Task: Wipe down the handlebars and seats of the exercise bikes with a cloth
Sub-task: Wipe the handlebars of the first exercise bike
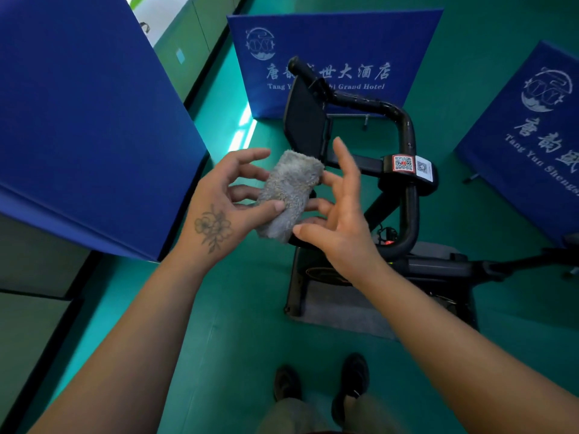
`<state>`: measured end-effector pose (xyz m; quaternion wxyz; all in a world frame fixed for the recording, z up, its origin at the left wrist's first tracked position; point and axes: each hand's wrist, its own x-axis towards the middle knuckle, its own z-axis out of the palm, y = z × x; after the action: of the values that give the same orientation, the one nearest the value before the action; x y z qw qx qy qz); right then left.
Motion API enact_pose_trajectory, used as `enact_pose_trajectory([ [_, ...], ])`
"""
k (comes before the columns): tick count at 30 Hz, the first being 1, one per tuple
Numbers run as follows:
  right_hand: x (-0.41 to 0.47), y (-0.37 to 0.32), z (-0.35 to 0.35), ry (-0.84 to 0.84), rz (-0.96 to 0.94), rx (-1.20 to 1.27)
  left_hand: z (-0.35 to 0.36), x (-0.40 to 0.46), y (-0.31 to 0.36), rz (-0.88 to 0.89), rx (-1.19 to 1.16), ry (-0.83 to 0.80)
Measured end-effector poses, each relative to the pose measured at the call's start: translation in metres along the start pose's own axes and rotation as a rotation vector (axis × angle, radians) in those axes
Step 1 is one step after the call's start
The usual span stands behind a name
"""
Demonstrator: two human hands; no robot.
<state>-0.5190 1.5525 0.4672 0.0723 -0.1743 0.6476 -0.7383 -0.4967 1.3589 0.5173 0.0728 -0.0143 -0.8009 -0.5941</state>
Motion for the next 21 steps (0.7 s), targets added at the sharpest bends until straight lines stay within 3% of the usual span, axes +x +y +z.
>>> enact_pose_trajectory([
  [6,-0.006,0.015,0.02,0.006,-0.039,-0.565,-0.011,-0.017,-0.021,0.06,0.279,0.001],
  [10,-0.009,0.02,0.023,0.002,-0.154,-0.798,-0.025,-0.012,-0.03,0.02,0.196,-0.036],
  [14,-0.015,0.029,0.021,0.026,-0.246,-0.836,-0.027,-0.012,-0.036,-0.022,0.117,-0.113],
  [21,-0.009,0.029,0.016,-0.031,-0.182,-0.821,-0.029,-0.008,-0.044,0.013,0.133,-0.129],
])
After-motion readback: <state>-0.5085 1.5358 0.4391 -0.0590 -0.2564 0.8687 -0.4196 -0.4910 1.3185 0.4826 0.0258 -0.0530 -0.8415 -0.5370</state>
